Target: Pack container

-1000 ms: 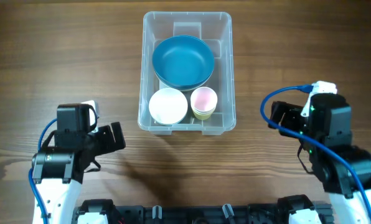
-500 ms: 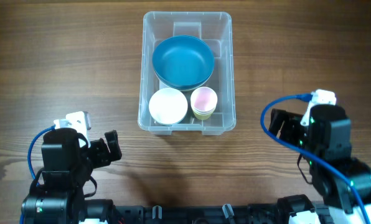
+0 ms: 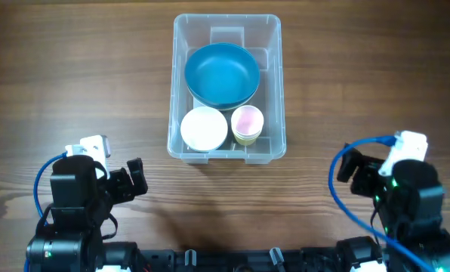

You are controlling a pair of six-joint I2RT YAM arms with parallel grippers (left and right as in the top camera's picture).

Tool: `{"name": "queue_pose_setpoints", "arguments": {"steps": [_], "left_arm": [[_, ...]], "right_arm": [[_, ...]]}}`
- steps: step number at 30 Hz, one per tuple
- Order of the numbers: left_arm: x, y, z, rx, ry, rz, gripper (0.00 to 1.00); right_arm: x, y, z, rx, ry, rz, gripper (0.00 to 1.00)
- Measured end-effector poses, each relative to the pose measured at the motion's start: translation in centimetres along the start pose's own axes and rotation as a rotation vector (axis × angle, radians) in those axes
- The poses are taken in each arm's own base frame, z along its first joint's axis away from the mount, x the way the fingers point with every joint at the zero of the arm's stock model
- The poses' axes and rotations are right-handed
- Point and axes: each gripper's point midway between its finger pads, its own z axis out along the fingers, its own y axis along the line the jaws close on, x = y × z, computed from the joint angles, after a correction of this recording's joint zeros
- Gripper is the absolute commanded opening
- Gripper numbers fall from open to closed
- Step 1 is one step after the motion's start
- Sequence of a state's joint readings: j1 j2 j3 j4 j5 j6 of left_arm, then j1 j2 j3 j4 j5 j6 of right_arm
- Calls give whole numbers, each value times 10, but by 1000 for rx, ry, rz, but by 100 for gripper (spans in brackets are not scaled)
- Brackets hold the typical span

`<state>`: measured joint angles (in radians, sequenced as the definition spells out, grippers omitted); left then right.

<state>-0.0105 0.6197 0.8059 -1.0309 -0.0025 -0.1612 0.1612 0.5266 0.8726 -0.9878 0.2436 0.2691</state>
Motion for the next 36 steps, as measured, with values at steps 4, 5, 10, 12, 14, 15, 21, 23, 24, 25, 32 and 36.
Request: {"name": "queue_pose_setpoints", "arguments": {"steps": [4, 5, 10, 12, 14, 15, 21, 23, 24, 25, 32, 36], "left_arm": [[0, 0, 0, 0, 0, 0, 100], [0, 0, 0, 0, 0, 0, 100], [0, 0, 0, 0, 1, 0, 100], [0, 0, 0, 0, 1, 0, 100], [0, 0, 0, 0, 1, 0, 100], [0, 0, 0, 0, 1, 0, 100], [0, 0, 0, 0, 1, 0, 100], [0, 0, 0, 0, 2, 0, 100], [0, 0, 0, 0, 2, 0, 100], [0, 0, 0, 0, 2, 0, 100], [0, 0, 0, 0, 2, 0, 100], [0, 0, 0, 0, 1, 0, 100]], "right_arm": [[-8, -8, -23, -3, -109, 13, 100], [-9, -10, -28, -7, -135, 14, 100], [-46, 0, -46, -104, -470, 46, 100], [-48, 8, -34, -147, -558, 50, 100], [-45, 19, -15, -195, -628, 47, 100], [-45, 23, -10, -216, -663, 42, 100], [-28, 44, 13, -333, -844, -9, 100], [-16, 50, 22, -358, -845, -52, 100], [-15, 51, 23, -356, -844, -64, 100], [-7, 57, 28, -379, -836, -116, 100], [9, 67, 39, -366, -790, -309, 100], [23, 66, 52, -365, -710, -304, 100]]}}
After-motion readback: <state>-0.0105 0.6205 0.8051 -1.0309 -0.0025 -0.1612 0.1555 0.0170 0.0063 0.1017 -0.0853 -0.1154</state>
